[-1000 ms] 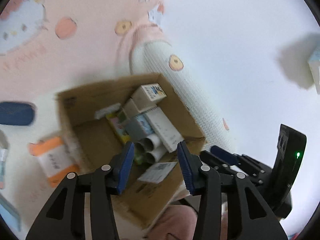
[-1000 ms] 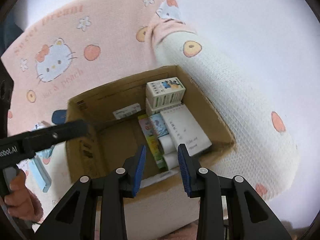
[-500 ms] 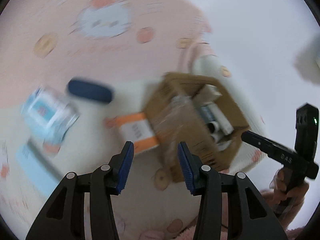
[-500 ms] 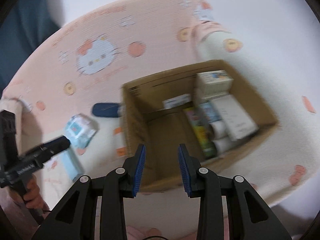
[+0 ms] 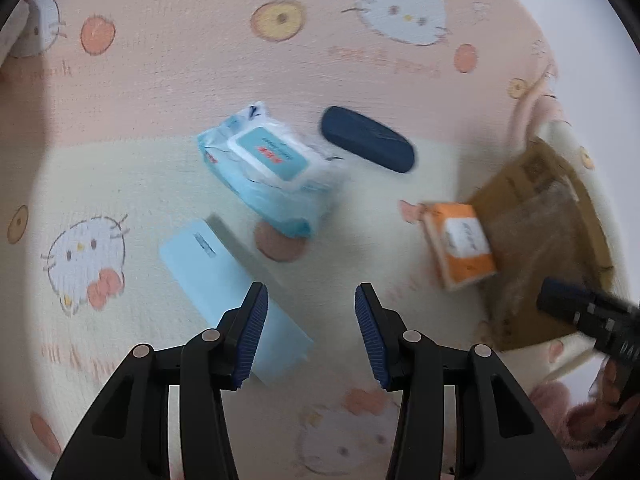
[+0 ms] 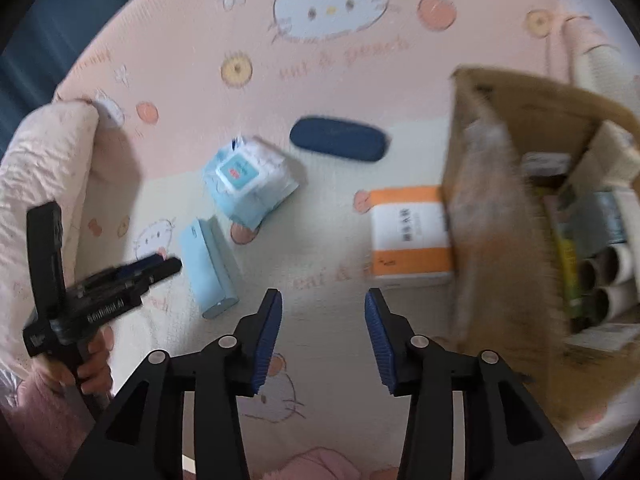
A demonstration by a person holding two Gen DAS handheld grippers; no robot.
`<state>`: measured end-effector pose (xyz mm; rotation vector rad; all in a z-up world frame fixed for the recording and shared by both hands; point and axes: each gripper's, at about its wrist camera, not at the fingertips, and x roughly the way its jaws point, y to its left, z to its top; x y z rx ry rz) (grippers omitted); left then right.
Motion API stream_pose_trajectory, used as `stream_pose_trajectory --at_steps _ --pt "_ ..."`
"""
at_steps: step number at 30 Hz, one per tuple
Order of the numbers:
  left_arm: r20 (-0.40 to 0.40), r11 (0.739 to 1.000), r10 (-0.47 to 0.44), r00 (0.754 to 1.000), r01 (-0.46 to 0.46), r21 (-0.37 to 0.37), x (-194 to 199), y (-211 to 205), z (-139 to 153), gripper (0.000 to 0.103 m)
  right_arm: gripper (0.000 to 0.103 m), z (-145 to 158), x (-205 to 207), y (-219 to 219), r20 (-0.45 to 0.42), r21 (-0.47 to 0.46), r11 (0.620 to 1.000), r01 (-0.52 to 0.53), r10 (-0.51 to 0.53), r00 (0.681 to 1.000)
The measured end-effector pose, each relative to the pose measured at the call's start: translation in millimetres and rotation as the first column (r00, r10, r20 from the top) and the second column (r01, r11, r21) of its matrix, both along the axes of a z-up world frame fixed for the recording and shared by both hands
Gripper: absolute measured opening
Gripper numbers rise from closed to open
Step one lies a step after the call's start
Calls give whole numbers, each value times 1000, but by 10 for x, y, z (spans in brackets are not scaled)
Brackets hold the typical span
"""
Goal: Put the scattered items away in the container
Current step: 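Withdraw the right gripper from the box toward the baby wipes pack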
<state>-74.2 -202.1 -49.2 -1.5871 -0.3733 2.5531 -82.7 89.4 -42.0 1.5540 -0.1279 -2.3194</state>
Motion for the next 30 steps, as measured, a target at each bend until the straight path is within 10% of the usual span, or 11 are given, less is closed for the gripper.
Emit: stream_pose_trajectory --at_steps 7,17,23,30 --pt "40 978 135 990 -139 155 -658 -698 -205 50 42 -438 -354 -283 99 39 999 -1 -3 995" --pt "-74 989 73 995 -82 -122 -1488 -883 -361 51 50 -686 -973 -340 126 -83 989 120 -109 986" --pt "25 1000 -17 1000 17 21 -1764 -847 -635 51 51 -806 -1225 -522 115 -155 973 168 -151 982" --pt "15 998 -54 998 55 -41 -1705 -653 -680 46 51 -982 -1224 -709 130 -266 941 210 -181 975"
